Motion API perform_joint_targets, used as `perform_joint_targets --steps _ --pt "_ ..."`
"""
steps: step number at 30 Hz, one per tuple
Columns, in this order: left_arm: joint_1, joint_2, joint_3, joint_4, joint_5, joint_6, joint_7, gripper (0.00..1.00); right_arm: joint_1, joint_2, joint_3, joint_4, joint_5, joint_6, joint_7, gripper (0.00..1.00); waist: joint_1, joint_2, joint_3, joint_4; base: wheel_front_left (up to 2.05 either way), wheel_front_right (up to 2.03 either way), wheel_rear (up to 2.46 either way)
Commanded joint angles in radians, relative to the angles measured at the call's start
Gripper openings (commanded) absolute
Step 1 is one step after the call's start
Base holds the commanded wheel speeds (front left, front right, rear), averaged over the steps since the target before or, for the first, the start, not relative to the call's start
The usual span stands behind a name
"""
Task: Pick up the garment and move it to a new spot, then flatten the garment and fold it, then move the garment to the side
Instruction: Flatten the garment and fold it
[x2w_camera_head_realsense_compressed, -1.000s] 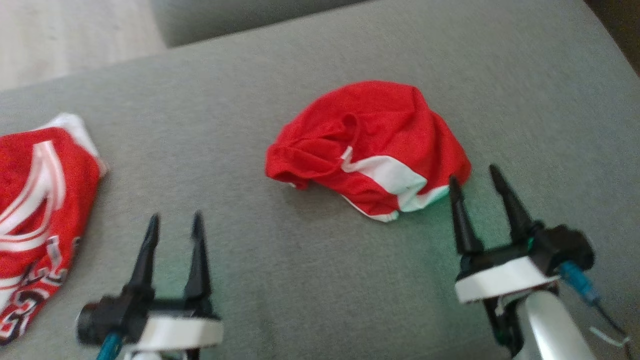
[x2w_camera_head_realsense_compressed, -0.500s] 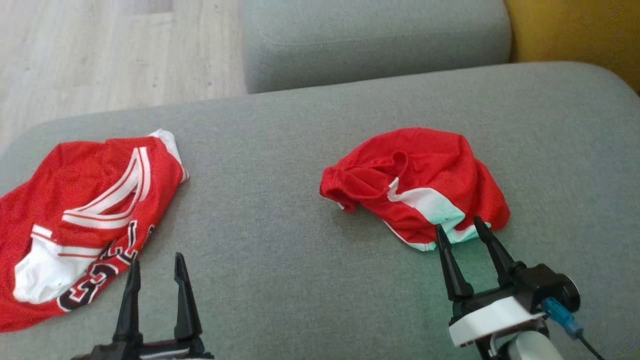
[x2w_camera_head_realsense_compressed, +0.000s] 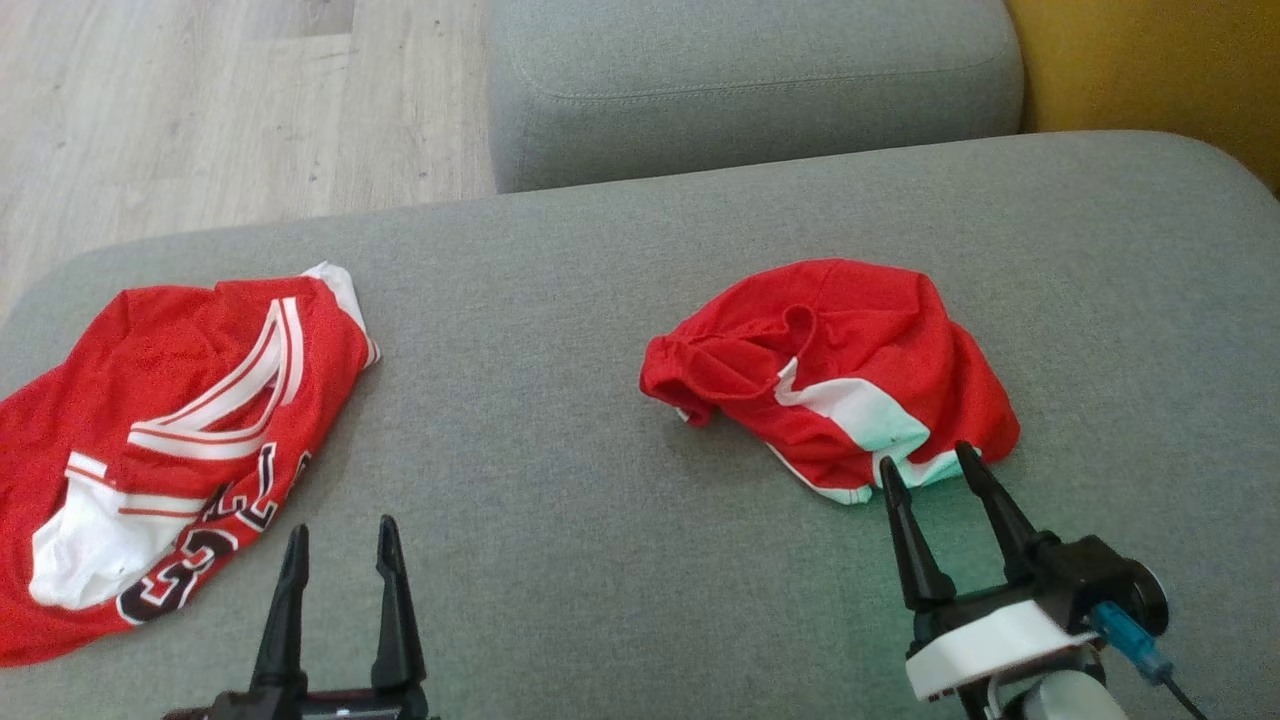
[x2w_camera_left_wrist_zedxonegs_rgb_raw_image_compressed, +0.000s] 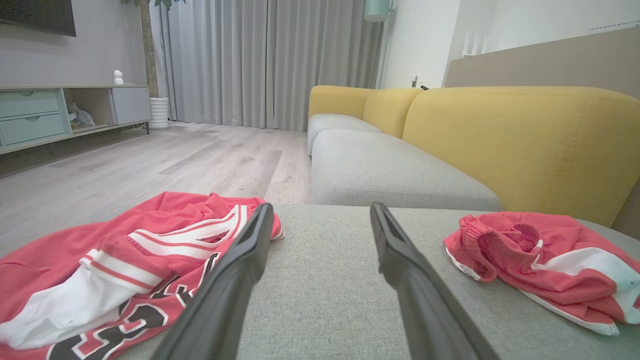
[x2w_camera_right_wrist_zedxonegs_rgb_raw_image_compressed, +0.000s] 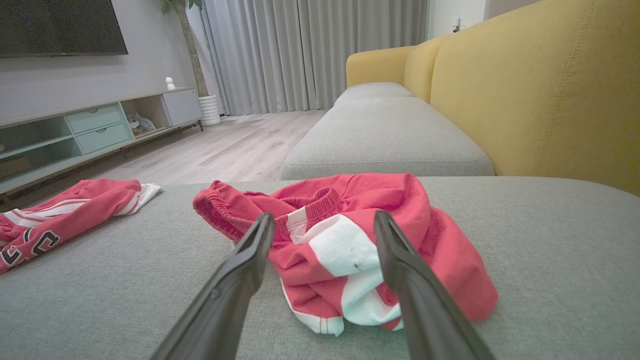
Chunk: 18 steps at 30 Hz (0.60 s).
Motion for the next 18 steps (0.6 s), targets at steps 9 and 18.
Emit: perform_joint_targets --steps 9,18 --pt "-0.015 -0.005 0.021 0.004 0.015 -0.003 -0.009 1.0 -0.023 -0.002 0.016 -0.027 -0.004 0.007 0.0 1.0 0.0 -0.0001 -0.004 -0.007 0.0 0.0 0.0" --pt "-0.016 -0.005 0.009 0.02 0.017 -0.001 -0.009 1.0 -0.027 -0.002 0.019 -0.026 -0.001 0.007 0.0 1.0 0.0 -0.0001 -0.001 -0.019 0.0 0.0 0.0"
